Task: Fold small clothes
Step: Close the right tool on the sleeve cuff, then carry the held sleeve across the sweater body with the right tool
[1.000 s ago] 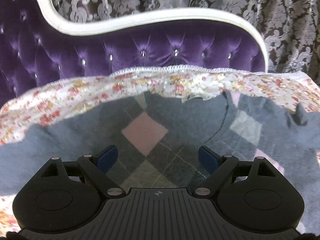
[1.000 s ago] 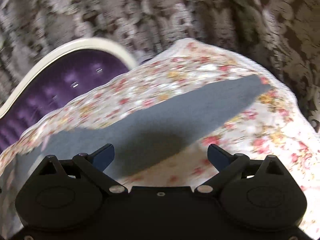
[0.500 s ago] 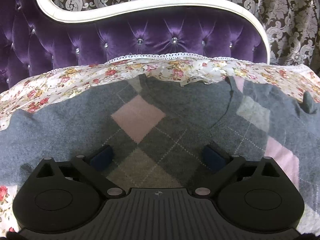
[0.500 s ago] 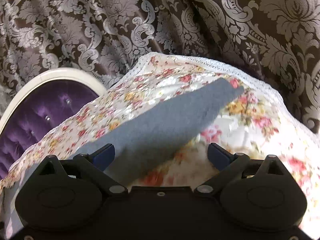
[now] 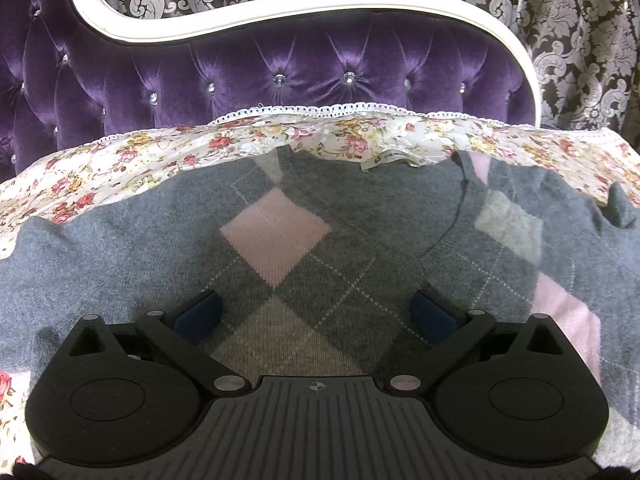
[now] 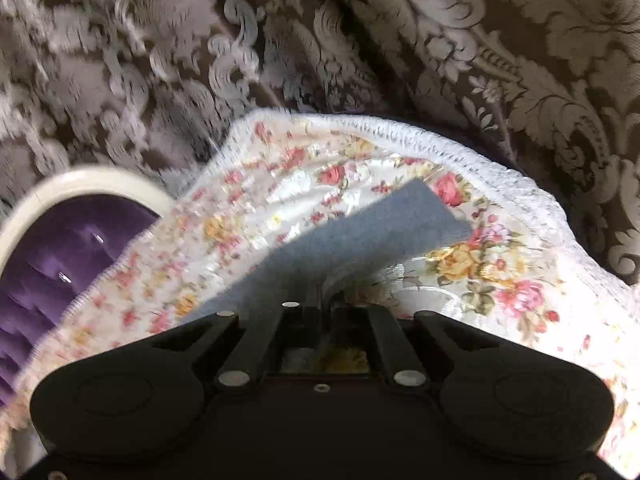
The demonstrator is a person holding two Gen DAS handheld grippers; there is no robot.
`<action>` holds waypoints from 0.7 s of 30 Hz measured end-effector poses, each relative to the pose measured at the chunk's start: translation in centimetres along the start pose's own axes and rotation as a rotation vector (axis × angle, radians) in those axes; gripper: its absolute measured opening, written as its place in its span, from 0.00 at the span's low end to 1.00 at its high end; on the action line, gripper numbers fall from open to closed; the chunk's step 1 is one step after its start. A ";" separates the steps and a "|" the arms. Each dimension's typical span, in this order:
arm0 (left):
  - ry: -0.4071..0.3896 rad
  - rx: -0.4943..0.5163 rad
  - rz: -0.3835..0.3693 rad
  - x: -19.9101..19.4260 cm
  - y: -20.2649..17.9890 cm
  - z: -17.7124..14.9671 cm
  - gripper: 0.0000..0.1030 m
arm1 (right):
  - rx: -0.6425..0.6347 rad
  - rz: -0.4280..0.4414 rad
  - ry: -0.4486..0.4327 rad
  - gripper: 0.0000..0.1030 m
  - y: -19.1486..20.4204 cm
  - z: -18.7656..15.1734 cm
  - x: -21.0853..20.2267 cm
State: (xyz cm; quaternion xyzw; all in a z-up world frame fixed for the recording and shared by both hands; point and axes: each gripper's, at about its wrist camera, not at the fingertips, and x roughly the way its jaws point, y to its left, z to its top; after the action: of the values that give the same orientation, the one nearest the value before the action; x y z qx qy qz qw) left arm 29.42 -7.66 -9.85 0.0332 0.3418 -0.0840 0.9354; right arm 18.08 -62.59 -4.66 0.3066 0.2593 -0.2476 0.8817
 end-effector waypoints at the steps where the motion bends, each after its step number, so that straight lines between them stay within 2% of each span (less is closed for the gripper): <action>1: 0.000 0.000 0.000 0.0 0.0 0.0 1.00 | -0.013 -0.001 -0.021 0.11 0.1 -0.1 -1.1; 7: 0.009 0.003 0.002 0.1 0.0 0.1 1.00 | -0.052 -0.012 -0.057 0.11 -0.5 -0.5 -6.7; 12: 0.081 -0.007 -0.030 0.1 0.5 1.6 0.98 | -0.084 -0.045 -0.051 0.11 0.8 0.5 -8.2; 13: 0.097 -0.020 -0.040 -0.1 0.8 1.9 0.97 | -0.091 -0.043 -0.057 0.11 1.5 0.7 -8.7; 14: 0.111 -0.042 -0.058 -0.6 1.2 2.3 0.89 | -0.105 -0.037 -0.067 0.11 2.6 1.1 -9.2; 15: 0.122 -0.069 -0.082 -1.1 1.8 2.8 0.87 | -0.129 -0.027 -0.076 0.11 3.7 1.4 -9.7; 19: 0.144 -0.211 -0.164 -3.8 4.6 4.0 0.87 | -0.287 0.016 -0.115 0.11 10.0 2.4 -12.4; 21: 0.150 -0.249 -0.194 -5.1 5.9 4.2 0.87 | -0.376 0.052 -0.126 0.11 13.8 2.6 -13.9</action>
State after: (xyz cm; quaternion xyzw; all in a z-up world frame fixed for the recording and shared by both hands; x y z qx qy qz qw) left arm 29.28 -1.62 -3.35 -0.1097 0.4200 -0.1283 0.8917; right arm 16.79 -50.94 11.30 0.1271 0.2374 -0.1908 0.9440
